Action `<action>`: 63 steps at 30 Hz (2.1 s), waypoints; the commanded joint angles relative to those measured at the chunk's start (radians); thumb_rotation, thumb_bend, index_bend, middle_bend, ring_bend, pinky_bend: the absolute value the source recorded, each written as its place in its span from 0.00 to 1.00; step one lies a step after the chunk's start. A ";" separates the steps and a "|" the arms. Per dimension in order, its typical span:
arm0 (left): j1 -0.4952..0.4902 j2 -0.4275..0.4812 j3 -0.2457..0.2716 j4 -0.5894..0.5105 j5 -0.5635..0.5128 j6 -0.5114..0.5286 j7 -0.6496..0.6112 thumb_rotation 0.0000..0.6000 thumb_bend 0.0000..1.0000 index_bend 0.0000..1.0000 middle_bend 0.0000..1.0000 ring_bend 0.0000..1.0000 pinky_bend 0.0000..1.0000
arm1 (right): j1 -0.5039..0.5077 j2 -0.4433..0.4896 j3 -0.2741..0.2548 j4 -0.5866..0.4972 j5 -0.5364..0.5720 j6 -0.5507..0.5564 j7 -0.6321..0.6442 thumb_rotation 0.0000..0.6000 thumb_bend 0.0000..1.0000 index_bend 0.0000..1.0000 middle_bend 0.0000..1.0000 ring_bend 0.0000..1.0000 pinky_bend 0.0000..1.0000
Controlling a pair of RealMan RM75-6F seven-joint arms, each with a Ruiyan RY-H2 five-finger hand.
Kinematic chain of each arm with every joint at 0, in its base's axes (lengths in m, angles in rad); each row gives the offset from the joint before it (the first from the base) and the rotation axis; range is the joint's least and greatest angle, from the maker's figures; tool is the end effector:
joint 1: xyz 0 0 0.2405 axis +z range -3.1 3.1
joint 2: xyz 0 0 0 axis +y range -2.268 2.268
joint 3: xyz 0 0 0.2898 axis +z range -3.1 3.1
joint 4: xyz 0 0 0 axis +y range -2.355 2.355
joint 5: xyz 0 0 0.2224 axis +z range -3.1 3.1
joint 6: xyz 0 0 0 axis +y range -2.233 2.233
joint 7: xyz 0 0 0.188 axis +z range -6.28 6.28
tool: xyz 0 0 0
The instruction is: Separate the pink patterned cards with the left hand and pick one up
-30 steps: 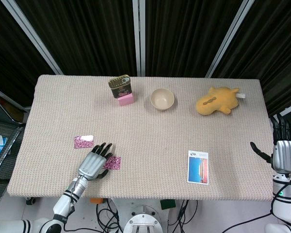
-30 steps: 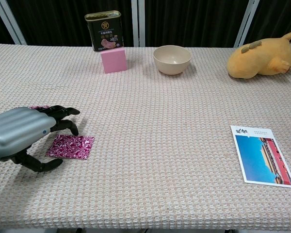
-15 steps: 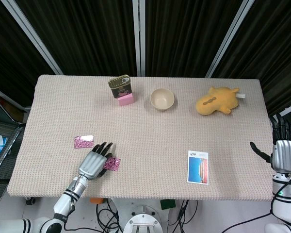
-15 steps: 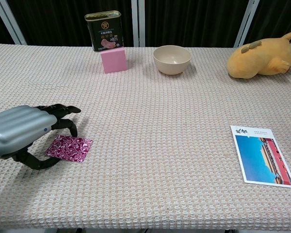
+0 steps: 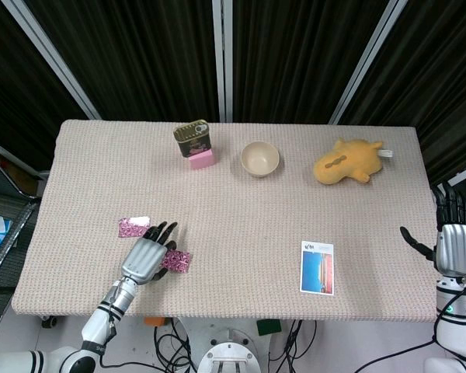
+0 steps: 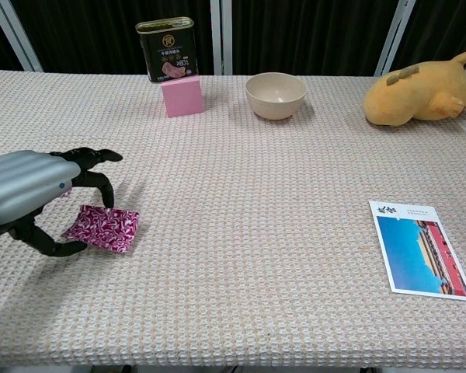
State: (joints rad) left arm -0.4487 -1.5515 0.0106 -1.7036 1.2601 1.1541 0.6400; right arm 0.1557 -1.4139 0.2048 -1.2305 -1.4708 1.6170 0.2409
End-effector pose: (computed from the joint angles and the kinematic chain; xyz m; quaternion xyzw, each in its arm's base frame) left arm -0.2081 0.2783 -0.0581 -0.7719 -0.3544 -0.3055 0.4303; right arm -0.3587 -0.2817 0.1484 0.4921 -0.3387 0.5304 0.6015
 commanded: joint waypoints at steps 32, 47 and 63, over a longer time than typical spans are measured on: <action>-0.020 0.125 -0.094 0.236 -0.091 -0.115 -0.328 0.99 0.22 0.38 0.03 0.00 0.14 | 0.008 0.004 -0.002 -0.034 -0.011 0.002 -0.051 1.00 0.42 0.00 0.00 0.00 0.00; -0.048 0.095 -0.107 0.300 -0.136 -0.171 -0.353 0.98 0.22 0.38 0.03 0.00 0.14 | 0.013 -0.005 -0.003 -0.030 -0.005 -0.010 -0.069 1.00 0.42 0.00 0.00 0.00 0.00; -0.055 0.083 -0.105 0.319 -0.155 -0.187 -0.366 0.98 0.22 0.35 0.03 0.00 0.14 | 0.010 -0.009 -0.007 -0.021 0.002 -0.017 -0.064 1.00 0.42 0.00 0.00 0.00 0.00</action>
State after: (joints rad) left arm -0.5037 -1.4682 -0.0946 -1.3847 1.1054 0.9674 0.2739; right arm 0.1656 -1.4229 0.1982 -1.2517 -1.4687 1.5996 0.1769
